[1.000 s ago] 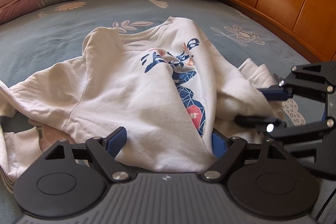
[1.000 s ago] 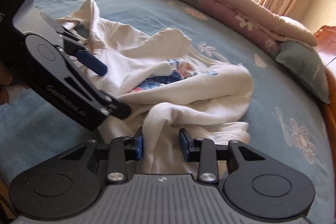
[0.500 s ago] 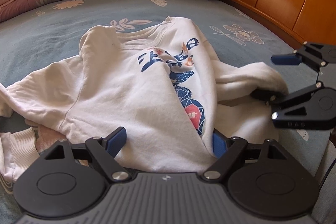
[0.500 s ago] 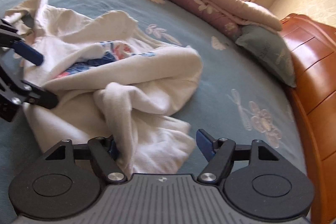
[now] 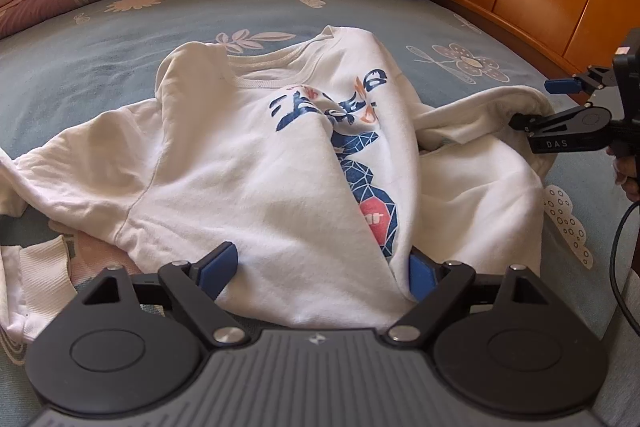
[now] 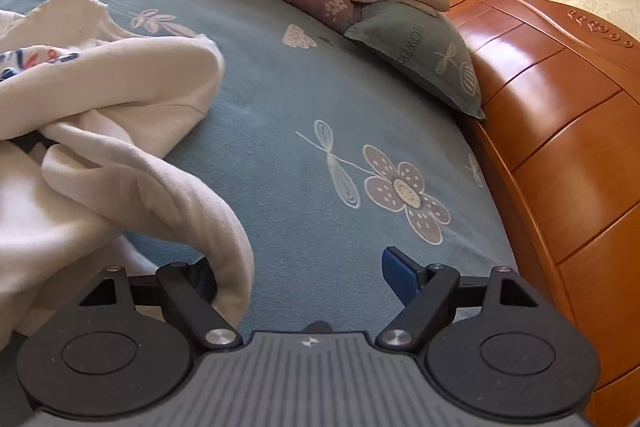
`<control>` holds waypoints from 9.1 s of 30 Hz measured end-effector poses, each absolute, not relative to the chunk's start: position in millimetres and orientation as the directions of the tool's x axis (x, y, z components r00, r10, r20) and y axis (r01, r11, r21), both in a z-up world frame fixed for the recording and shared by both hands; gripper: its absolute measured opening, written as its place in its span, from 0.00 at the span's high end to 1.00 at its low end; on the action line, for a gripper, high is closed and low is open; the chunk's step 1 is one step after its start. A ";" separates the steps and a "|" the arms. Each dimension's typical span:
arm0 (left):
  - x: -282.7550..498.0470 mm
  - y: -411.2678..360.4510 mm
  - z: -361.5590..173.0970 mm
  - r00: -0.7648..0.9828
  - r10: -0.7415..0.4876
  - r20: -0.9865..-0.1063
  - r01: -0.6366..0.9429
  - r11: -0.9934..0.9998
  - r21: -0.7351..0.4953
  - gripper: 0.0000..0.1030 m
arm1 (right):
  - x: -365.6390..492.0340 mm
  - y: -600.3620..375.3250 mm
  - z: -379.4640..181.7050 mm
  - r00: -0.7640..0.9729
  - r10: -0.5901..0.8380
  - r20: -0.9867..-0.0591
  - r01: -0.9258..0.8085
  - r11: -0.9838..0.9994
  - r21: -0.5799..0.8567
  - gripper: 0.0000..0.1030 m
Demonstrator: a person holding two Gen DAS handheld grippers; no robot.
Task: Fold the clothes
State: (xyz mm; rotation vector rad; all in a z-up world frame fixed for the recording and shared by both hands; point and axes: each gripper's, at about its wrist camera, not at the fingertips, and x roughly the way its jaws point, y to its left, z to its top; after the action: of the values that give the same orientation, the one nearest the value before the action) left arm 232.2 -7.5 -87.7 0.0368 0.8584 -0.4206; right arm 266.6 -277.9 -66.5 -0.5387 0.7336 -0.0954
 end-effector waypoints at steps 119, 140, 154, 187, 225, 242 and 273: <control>196.5 -50.9 -55.2 0.541 -0.312 -0.781 0.411 0.908 -0.078 0.16 | 289.3 -525.3 -126.8 0.891 0.146 -0.431 0.215 0.699 0.682 0.89; 197.8 -56.9 -55.2 0.539 -0.332 -0.774 0.431 0.898 -0.085 0.16 | 209.8 -649.0 -51.6 0.897 -0.305 -0.320 0.423 0.803 0.419 0.88; 196.5 -58.2 -54.7 0.536 -0.351 -0.768 0.446 0.890 -0.095 0.16 | 164.0 -642.2 -105.1 0.650 -0.494 -0.578 0.741 0.580 0.338 0.63; 208.6 63.6 -57.7 0.626 -0.246 -0.740 0.192 0.968 -0.159 0.16 | 212.0 -315.6 -78.9 0.707 0.301 -0.639 -0.177 0.951 0.252 0.03; 314.9 217.8 -62.1 0.664 -0.265 -0.699 0.308 0.949 -0.067 0.88 | 204.5 -315.6 -91.9 0.690 0.215 -0.691 -0.029 0.963 0.270 0.02; 205.0 121.0 -37.0 0.515 -0.396 -0.760 0.609 0.793 0.000 0.81 | 173.5 -322.5 -71.3 0.736 0.251 -0.628 -0.055 0.948 0.315 0.02; 193.4 122.6 -52.1 0.469 -0.413 -0.781 0.338 0.901 -0.273 0.39 | 157.6 -316.8 -78.4 0.723 0.295 -0.624 -0.082 0.934 0.347 0.00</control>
State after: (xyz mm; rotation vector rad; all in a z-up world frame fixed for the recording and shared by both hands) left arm 193.4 122.6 -52.1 -0.0842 0.9800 -0.4609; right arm 157.6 -316.8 -78.4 0.3075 0.7354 0.2115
